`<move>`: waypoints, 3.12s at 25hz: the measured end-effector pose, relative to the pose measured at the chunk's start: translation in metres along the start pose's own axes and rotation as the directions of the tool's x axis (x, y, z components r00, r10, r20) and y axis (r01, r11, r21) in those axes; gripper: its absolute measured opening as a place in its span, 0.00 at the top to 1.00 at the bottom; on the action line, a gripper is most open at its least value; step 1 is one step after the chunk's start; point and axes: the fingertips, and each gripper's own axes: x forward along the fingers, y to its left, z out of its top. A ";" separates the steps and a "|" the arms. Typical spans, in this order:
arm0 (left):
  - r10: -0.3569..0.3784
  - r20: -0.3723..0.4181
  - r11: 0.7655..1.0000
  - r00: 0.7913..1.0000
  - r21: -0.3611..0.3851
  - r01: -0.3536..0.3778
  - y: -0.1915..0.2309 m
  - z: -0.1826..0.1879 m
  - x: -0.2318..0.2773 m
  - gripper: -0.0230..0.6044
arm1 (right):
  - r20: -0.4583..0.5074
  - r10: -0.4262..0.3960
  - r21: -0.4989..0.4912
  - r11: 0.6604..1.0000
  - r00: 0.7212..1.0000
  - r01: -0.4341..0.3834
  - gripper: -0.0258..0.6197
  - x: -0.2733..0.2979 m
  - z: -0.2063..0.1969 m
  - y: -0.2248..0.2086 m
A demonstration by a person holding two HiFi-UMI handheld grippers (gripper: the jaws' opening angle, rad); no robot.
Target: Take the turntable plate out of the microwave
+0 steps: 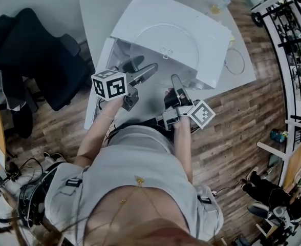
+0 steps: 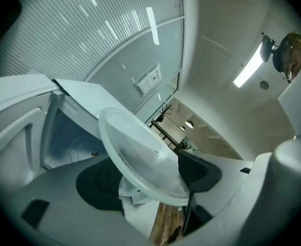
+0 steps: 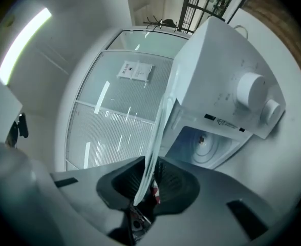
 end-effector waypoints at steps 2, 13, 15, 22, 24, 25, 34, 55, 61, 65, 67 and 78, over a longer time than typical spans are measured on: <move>0.010 -0.011 0.999 1.000 0.049 -0.009 -0.002 -0.004 -0.007 0.43 | 0.013 -0.002 0.030 1.000 1.000 0.002 0.88 0.002 0.004 -0.002; 0.187 0.042 0.814 0.982 0.552 -0.178 -0.020 -0.014 -0.030 0.42 | 0.020 -0.031 0.004 1.000 0.999 0.031 0.89 0.014 0.024 -0.010; 0.194 0.049 0.800 0.980 0.570 -0.187 -0.021 -0.014 -0.029 0.41 | 0.020 -0.018 -0.003 1.000 1.000 0.019 0.88 0.014 0.026 -0.008; 0.207 0.072 0.799 0.976 0.563 -0.211 -0.017 -0.012 -0.021 0.41 | 0.007 0.035 -0.094 0.995 0.999 -0.035 0.87 0.026 0.036 0.004; 0.209 0.092 0.794 0.973 0.565 -0.224 -0.018 -0.008 -0.017 0.41 | -0.028 0.055 -0.190 0.980 0.998 -0.059 0.73 0.033 0.034 0.018; 0.214 0.098 0.787 0.972 0.572 -0.231 -0.017 -0.006 -0.015 0.41 | -0.053 0.048 -0.236 0.970 0.997 -0.059 0.61 0.034 0.030 0.024; 0.210 0.109 0.823 0.972 0.517 -0.236 -0.009 0.002 -0.006 0.41 | -0.069 -0.287 -0.792 0.598 0.956 0.122 0.51 0.006 -0.003 0.016; 0.227 0.115 0.775 0.967 0.580 -0.251 -0.002 0.019 0.026 0.41 | 0.120 -0.409 -0.875 0.387 0.904 0.291 0.51 0.033 0.032 0.006; 0.227 0.112 0.782 0.967 0.571 -0.250 0.002 0.025 0.038 0.41 | 0.128 -0.413 -0.865 0.399 0.902 0.305 0.51 0.044 0.034 0.011; 0.239 0.116 0.781 0.964 0.566 -0.262 0.001 0.028 0.044 0.41 | 0.139 -0.410 -0.876 0.373 0.901 0.305 0.51 0.048 0.032 0.016; 0.241 0.117 0.784 0.963 0.561 -0.264 -0.002 0.027 0.045 0.41 | 0.145 -0.410 -0.878 0.366 0.901 0.308 0.51 0.045 0.033 0.018; 0.212 0.108 0.797 0.971 0.556 -0.236 -0.002 0.027 0.038 0.41 | 0.097 -0.332 -0.893 0.388 0.938 0.229 0.54 0.044 0.031 0.026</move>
